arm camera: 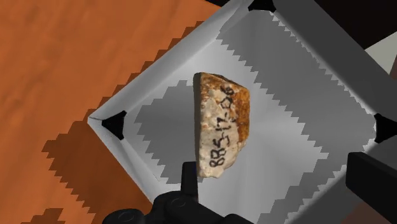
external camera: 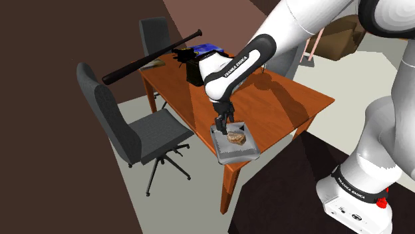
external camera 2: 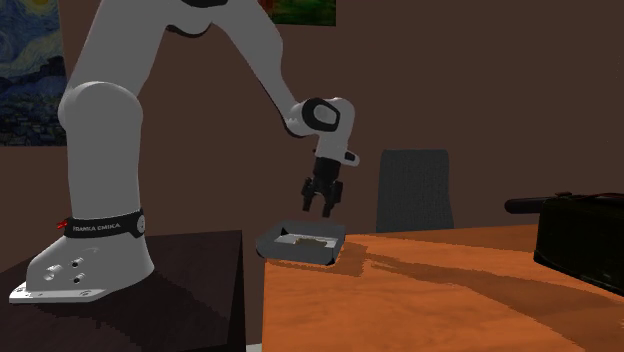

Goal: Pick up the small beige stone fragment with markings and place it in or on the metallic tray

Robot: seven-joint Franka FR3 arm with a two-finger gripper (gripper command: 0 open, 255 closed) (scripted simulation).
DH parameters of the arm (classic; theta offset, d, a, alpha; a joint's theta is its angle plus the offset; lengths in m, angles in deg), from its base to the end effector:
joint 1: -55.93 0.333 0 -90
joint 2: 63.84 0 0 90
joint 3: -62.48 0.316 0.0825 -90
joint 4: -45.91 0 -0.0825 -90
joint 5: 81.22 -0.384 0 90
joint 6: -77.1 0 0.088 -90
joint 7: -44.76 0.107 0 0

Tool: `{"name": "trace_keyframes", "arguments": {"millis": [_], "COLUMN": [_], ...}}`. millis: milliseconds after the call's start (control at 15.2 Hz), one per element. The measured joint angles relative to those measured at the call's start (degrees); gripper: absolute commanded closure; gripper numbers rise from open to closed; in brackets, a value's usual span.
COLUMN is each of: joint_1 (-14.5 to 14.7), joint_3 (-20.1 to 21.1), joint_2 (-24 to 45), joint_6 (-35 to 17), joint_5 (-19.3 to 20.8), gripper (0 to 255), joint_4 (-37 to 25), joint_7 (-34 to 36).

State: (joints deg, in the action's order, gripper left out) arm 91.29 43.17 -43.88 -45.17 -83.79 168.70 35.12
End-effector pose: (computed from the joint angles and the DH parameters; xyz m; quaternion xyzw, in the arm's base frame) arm 0.5101 0.1465 0.2252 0.9637 0.2041 -0.1648 0.0499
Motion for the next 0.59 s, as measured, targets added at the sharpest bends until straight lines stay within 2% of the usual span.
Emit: {"name": "trace_keyframes", "arguments": {"millis": [594], "joint_1": [-0.35], "joint_3": [0.77], "joint_2": [3.01], "joint_6": [-4.98], "joint_5": [-1.17], "gripper": [0], "joint_4": [2.88], "joint_7": [-0.92]}}
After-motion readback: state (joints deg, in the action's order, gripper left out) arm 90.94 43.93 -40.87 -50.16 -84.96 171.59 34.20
